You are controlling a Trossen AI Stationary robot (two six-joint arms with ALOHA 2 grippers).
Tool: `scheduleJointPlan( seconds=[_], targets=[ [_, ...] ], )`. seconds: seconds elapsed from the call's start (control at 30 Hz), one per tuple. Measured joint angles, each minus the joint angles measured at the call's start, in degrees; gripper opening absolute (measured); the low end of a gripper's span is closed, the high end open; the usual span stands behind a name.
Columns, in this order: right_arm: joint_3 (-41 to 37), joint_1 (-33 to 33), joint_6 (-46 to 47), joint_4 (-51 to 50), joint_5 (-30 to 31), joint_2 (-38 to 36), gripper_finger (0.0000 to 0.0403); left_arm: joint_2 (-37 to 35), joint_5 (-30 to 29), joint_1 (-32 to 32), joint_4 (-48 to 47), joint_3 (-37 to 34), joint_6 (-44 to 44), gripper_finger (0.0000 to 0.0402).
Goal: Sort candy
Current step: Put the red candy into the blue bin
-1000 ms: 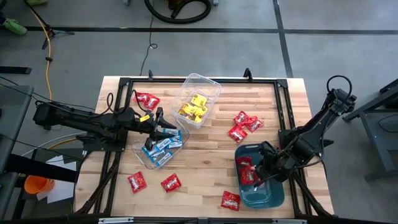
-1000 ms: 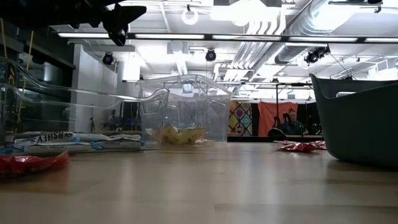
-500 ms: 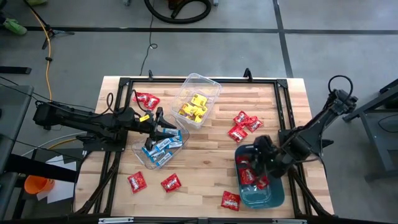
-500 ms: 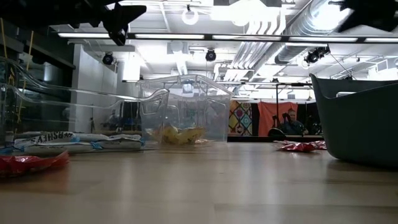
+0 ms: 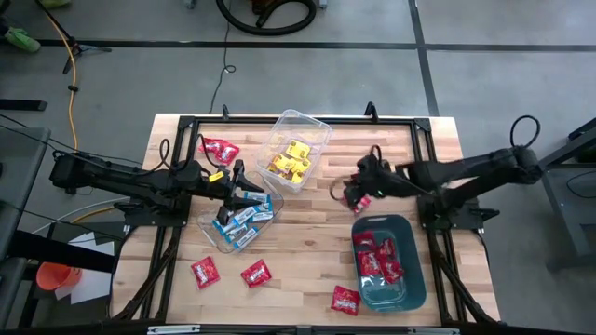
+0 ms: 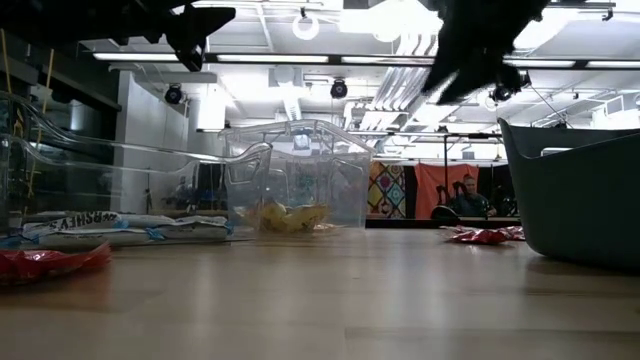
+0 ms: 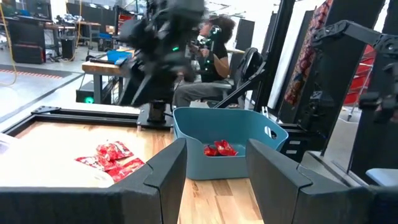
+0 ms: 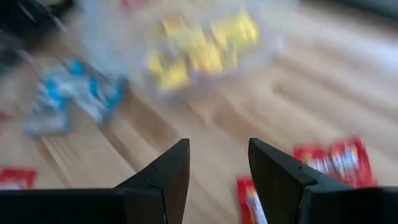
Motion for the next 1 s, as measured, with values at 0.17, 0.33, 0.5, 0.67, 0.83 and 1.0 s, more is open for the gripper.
scheduleJointPlan(
  seconds=[0.17,0.33,0.5,0.67,0.83,1.0],
  targets=[
    [0.0,-7.3,-1.0,-5.2,-14.7,6.2,0.0158,0.0,0.0,0.0,-0.3,0.0,0.0,0.0154],
    [0.0,-8.7,-2.5,-6.7,-19.1,15.8,0.0158,0.0,0.0,0.0,-0.4,0.0,-0.1,0.0154],
    [0.0,-8.7,-6.2,-7.2,-24.7,24.4,0.0158,0.0,0.0,0.0,-0.4,0.0,-1.0,0.0154],
    [0.1,-8.7,-8.5,-7.6,-24.4,29.9,0.0158,0.0,0.0,0.0,-0.5,0.0,-1.0,0.0154],
    [0.3,-8.5,-8.6,-7.7,-22.6,31.1,0.0158,0.0,0.0,0.0,-0.5,0.0,-1.0,0.0154],
    [0.2,-8.5,-8.9,-7.3,-21.3,31.2,0.0155,0.0,0.0,0.0,-0.5,0.0,-1.0,0.0154]
  ],
)
